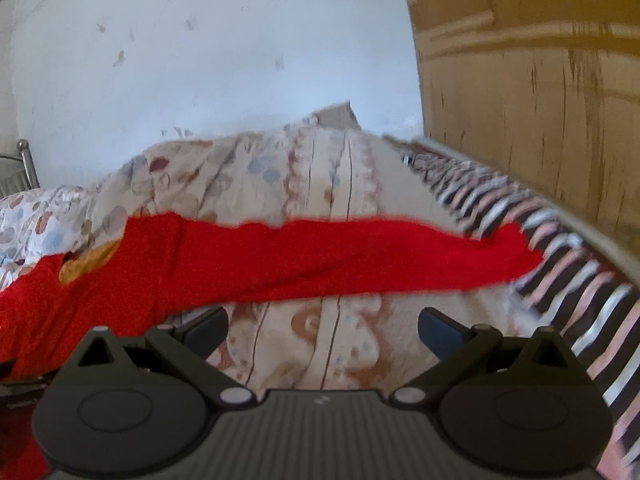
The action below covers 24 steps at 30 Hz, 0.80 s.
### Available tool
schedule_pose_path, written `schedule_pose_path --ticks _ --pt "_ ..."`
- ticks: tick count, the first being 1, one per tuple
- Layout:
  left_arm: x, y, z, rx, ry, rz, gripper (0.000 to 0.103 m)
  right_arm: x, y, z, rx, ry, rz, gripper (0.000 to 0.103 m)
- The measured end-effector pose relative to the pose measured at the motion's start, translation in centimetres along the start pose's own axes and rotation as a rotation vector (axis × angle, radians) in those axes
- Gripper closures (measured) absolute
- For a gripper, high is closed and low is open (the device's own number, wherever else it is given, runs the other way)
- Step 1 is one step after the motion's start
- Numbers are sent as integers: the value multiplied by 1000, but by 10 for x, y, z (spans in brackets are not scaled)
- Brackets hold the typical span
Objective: Fold small clothes
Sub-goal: 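Move the right gripper to the red sleeve cuff and close on it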
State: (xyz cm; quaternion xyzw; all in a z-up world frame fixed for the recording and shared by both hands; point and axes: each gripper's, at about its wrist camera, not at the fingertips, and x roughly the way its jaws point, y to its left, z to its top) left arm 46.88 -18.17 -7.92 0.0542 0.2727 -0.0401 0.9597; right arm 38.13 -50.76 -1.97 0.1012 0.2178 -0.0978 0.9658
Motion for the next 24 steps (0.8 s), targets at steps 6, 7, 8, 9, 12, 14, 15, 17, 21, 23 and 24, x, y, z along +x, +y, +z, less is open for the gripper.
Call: schedule_pose_path --ticks 6,7,8,9,12,14,15,17,21,23,24 --pt "0 2 7 6 25 -11 0 -21 -13 46 16 -45 -34 0" --pt "-1 3 12 14 40 -21 0 -24 -17 52 33 -54 -38 0" --pt "-3 5 17 22 52 -28 1 -29 -20 59 40 -66 -38 0" --pt "-8 7 25 34 48 -29 1 -32 -23 65 34 -74 -41 0" --pt "-26 18 46 50 -42 -6 0 -37 -34 78 12 -88 -64 0" --pt "-35 31 64 44 -89 -1 0 -31 -46 82 30 -80 -61 0" --pt "-36 37 73 35 -95 5 0 -25 -52 81 38 -80 -58 0" --pt "-36 50 86 5 -90 10 0 -12 -62 73 51 -75 -64 0" --pt "-33 84 109 -48 -60 -43 1 30 -83 46 98 13 -73 0" --pt "-28 98 118 -69 -57 -65 0 49 -93 31 127 53 -73 0" --pt "-25 103 120 -71 -53 -72 1 59 -99 24 152 72 -73 0"
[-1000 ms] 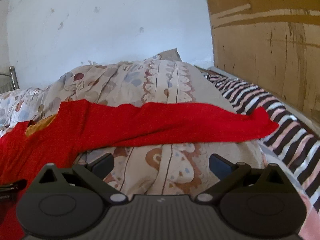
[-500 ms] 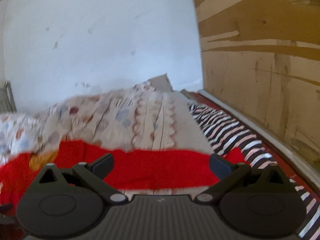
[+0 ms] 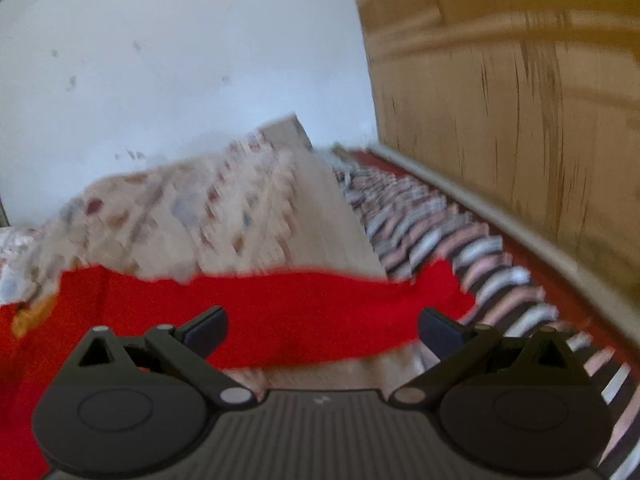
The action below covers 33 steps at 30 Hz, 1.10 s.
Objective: Fold small clothes
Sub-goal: 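Move the right gripper to the red sleeve cuff and close on it, then carry the held sleeve across the shirt body and open the right gripper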
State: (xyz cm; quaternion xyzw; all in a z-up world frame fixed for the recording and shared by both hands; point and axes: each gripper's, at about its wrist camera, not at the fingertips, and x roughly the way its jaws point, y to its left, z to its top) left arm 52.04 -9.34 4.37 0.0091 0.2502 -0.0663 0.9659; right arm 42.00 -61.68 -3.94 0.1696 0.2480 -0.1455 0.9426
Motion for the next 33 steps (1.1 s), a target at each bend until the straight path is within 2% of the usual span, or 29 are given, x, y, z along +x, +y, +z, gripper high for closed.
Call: schedule_pose_path --ticks 3,6,9,12,17,19,20,21,22,24,27,31,33 --pt "9 3 -8 59 22 -17 1 23 -20 -14 110 23 19 0" --pt "16 -3 -31 113 9 16 0 38 -37 -26 251 16 29 0" --pt "26 -7 -56 94 40 15 0 48 -50 -31 340 -8 11 1" --pt "33 -6 -76 39 90 -1 1 59 -65 -32 432 -25 0 7" --pt "32 -5 -89 14 103 6 1 82 -87 -29 580 -24 -21 29" --pt "29 -4 -89 20 105 10 1 89 -94 -29 633 -21 -42 55" --pt "28 -3 -88 20 106 11 1 92 -97 -30 665 -22 -50 61" --pt "26 -2 -87 18 105 12 1 93 -100 -31 697 -28 -55 74" --pt "24 -1 -87 14 104 12 1 93 -102 -31 714 -37 -59 82" --pt "21 1 -86 11 103 15 1 89 -101 -30 703 -65 -75 88" --pt "20 2 -86 24 105 29 1 83 -95 -25 622 -96 -91 94" --pt "19 5 -85 16 107 36 1 71 -79 -10 515 -137 -123 96" --pt "18 8 -82 -3 102 41 1 61 -60 5 416 -175 -134 96"
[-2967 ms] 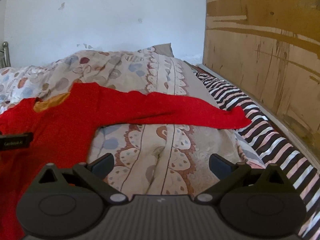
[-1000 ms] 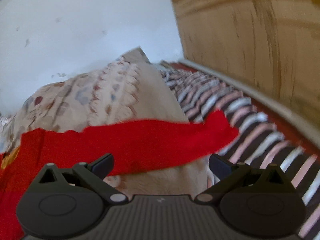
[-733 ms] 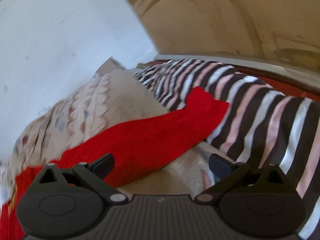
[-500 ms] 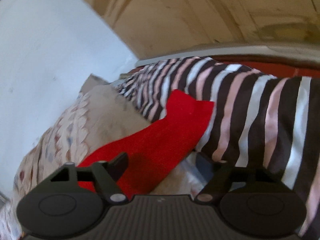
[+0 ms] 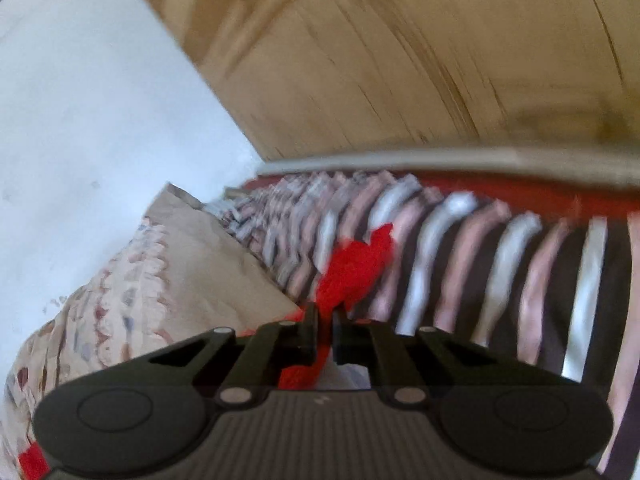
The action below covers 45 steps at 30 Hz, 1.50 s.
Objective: Fold small clothes
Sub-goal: 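Carry the held sleeve across the shirt body and open the right gripper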
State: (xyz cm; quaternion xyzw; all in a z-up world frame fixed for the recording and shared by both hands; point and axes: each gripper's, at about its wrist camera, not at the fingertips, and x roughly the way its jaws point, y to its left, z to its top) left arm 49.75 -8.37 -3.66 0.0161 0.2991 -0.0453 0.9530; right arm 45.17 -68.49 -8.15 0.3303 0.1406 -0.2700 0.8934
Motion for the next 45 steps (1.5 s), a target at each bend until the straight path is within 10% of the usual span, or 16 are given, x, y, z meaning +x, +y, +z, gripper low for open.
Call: schedule_pose_path --ticks 14,24,32,37,45 --pt "-31 44 22 -119 -83 59 1 -125 234 -13 -579 -150 508 96" --pt "-45 93 13 -204 -97 141 0 -179 313 -183 -916 59 788 96" --pt "-48 106 -2 -218 -88 154 0 -211 291 -283 -1251 203 771 92" --pt "-41 93 0 -255 -82 86 1 -231 264 -272 -1229 216 801 40" --pt "-14 35 -1 -162 -69 -13 1 -209 211 -207 -1045 160 575 9"
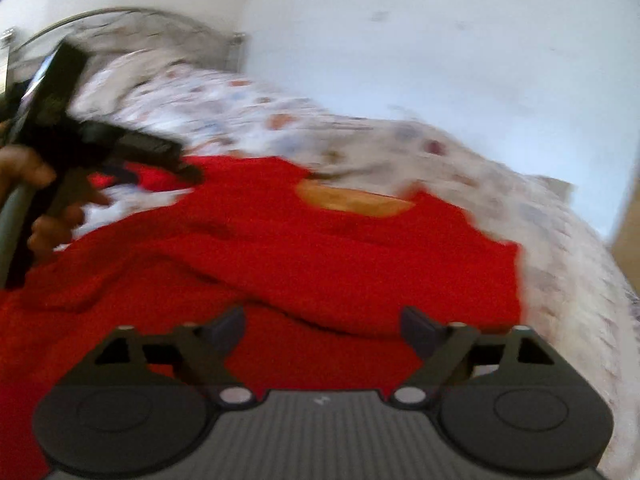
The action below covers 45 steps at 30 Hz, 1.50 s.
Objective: Fold small clothes
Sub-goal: 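Carry the held sleeve across the shirt body and open the right gripper, then withdraw the right gripper and bring the left gripper to the other sleeve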
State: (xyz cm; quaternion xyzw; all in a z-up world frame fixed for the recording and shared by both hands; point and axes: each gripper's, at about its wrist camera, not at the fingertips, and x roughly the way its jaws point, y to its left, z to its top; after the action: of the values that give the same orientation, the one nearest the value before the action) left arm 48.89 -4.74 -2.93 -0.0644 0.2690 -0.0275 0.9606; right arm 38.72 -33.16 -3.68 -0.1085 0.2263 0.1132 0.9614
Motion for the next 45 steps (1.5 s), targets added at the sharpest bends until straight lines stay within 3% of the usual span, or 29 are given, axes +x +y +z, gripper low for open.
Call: schedule_pose_path --ticks 4,7,11,14,15,16,17,19,23,25,29,31,33,35,39,45 --pt "15 -18 -24 85 25 60 1 18 -42 -7 2 110 -225 7" --pt "23 -15 -43 94 16 85 0 40 -73 -10 -7 127 -295 21" --pt "21 -11 -46 74 -6 73 0 70 -89 -8 -18 120 -277 30" --pt "21 -10 -48 69 -13 68 0 89 -86 -5 -92 92 -274 46" --pt "20 -10 -48 67 -16 66 0 91 -85 -4 -106 84 -267 59" --pt "20 -9 -49 64 -19 64 0 93 -85 -2 -116 79 -261 80" --pt "19 -9 -49 63 -20 63 0 93 -85 -2 -118 75 -255 86" --pt "19 -9 -49 61 -21 61 0 87 -88 0 -65 57 -263 91" --pt "19 -9 -50 62 -21 62 0 77 -109 -13 166 110 -215 92" --pt "19 -8 -49 64 -22 62 0 78 -112 -18 195 118 -207 92" --pt "19 -8 -50 63 -23 61 0 73 -113 -14 194 126 -194 88" --pt "19 -8 -50 62 -24 60 0 64 -113 -13 202 122 -208 63" --pt "19 -8 -50 61 -25 59 0 53 -114 -14 207 108 -227 46" --pt "19 -8 -50 62 -25 61 0 43 -115 -13 214 82 -268 42" --pt "18 -7 -50 61 -28 60 0 39 -123 -2 263 4 -351 12" --pt "18 -7 -50 62 -28 60 0 92 -128 24 271 -23 -328 4"
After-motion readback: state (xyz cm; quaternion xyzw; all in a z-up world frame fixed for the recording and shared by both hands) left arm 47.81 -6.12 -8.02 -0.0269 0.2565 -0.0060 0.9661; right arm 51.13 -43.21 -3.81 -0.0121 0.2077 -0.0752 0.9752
